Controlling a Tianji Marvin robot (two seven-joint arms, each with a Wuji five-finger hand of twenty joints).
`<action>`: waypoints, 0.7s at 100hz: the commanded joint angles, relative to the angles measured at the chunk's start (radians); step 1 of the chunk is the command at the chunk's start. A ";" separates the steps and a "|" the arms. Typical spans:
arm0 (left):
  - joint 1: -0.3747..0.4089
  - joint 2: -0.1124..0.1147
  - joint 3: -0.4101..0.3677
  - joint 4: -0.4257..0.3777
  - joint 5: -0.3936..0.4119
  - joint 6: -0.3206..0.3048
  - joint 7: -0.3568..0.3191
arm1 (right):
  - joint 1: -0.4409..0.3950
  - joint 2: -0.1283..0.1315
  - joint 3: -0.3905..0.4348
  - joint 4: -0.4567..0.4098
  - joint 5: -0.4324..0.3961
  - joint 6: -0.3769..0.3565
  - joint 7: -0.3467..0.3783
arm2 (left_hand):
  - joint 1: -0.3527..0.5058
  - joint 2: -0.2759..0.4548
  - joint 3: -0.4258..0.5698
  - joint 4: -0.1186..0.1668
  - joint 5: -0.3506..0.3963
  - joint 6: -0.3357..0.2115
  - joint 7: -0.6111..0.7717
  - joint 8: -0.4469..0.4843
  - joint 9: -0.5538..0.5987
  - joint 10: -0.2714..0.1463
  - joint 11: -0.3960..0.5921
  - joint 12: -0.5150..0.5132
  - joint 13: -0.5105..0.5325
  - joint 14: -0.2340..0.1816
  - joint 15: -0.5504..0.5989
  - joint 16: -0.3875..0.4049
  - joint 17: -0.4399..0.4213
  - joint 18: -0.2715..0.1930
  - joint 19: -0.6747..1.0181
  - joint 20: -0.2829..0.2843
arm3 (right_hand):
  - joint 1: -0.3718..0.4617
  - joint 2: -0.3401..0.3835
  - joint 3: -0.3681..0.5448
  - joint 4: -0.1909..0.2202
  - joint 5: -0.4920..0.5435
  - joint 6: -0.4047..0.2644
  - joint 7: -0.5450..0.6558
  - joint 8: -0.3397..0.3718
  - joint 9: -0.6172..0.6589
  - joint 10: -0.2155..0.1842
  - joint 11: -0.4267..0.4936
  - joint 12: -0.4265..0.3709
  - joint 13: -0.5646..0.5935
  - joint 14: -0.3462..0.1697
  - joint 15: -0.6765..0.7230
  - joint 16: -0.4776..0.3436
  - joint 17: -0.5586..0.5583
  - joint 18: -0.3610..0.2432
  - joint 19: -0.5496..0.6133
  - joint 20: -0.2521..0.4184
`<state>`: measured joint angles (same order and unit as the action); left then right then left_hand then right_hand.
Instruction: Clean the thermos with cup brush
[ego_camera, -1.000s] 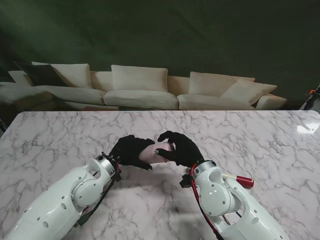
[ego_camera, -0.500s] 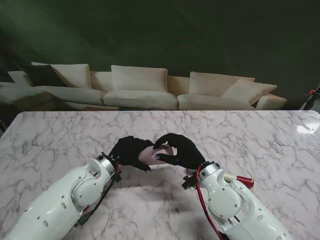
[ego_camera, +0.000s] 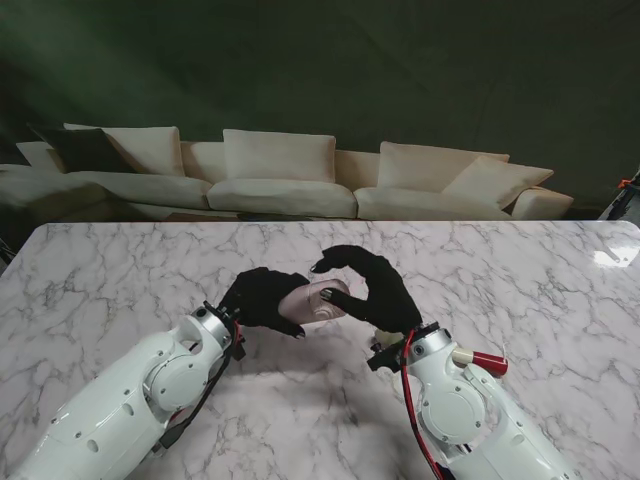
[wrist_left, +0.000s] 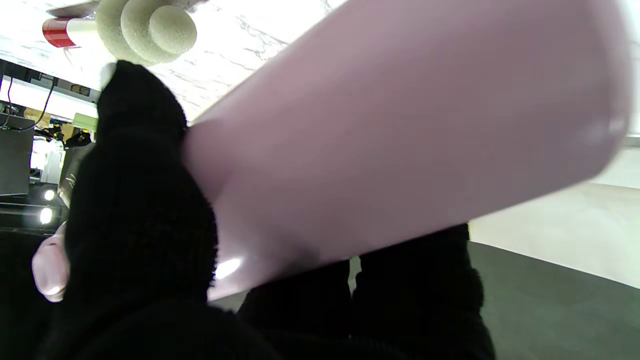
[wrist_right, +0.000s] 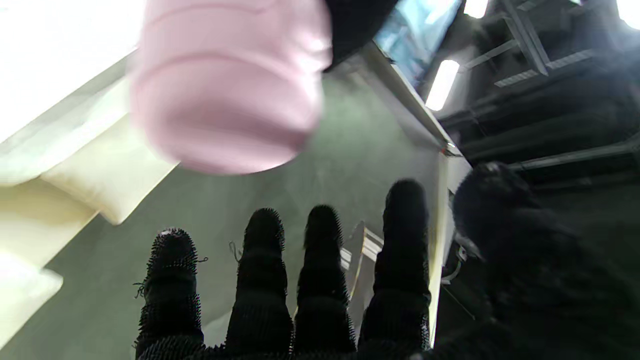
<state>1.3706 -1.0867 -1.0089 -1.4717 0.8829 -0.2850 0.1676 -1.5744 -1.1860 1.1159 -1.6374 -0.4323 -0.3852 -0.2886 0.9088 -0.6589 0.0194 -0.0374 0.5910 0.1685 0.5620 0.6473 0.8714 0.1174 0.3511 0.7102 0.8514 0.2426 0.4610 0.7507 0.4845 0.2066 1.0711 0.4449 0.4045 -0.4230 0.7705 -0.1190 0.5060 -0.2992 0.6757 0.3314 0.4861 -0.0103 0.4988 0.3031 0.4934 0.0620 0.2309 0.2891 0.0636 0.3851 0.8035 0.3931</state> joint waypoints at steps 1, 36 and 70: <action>0.002 -0.004 -0.004 -0.015 0.000 -0.007 -0.003 | -0.017 0.008 0.010 -0.021 -0.067 0.094 -0.019 | 0.297 0.378 0.535 0.051 0.105 -0.162 0.110 0.028 0.040 -0.121 0.056 0.028 0.086 -0.128 0.172 0.063 0.043 -0.096 0.082 0.037 | -0.080 0.051 -0.088 0.037 -0.137 0.126 -0.098 0.033 -0.106 0.066 0.013 -0.012 -0.033 0.034 -0.005 -0.006 0.030 -0.045 0.057 0.055; 0.010 -0.002 -0.010 -0.028 0.011 -0.023 0.004 | -0.033 0.046 -0.007 -0.119 -0.208 0.487 0.128 | 0.298 0.380 0.534 0.054 0.106 -0.160 0.110 0.029 0.043 -0.116 0.059 0.029 0.087 -0.128 0.174 0.067 0.043 -0.096 0.081 0.042 | -0.472 0.145 -0.147 0.033 -0.275 0.396 -0.181 -0.023 -0.011 0.193 0.178 0.045 0.576 0.167 0.716 0.292 0.809 -0.118 0.876 0.184; 0.006 -0.002 -0.006 -0.032 0.005 -0.013 -0.013 | 0.026 0.052 -0.049 -0.042 -0.154 0.259 0.157 | 0.299 0.383 0.529 0.054 0.106 -0.160 0.106 0.028 0.042 -0.115 0.057 0.028 0.084 -0.127 0.174 0.068 0.042 -0.096 0.081 0.047 | 0.065 0.098 -0.310 0.087 -0.046 0.242 0.060 0.150 -0.039 0.130 0.326 0.180 0.551 0.004 0.877 0.324 0.907 -0.290 1.016 0.057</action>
<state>1.3834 -1.0861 -1.0164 -1.4920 0.8924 -0.3020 0.1695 -1.5574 -1.1340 1.0768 -1.6879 -0.5583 -0.1432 -0.1293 0.9088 -0.6586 0.0194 -0.0374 0.5910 0.1686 0.5603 0.6504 0.8719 0.1128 0.3509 0.7102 0.8531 0.2406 0.4637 0.7579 0.4855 0.2060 1.0803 0.4565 0.3837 -0.3189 0.4802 -0.0647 0.3863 0.0140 0.6793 0.4401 0.4782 0.1733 0.7948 0.4731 1.1202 0.0964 1.1436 0.5849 1.0178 0.1675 1.7549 0.4290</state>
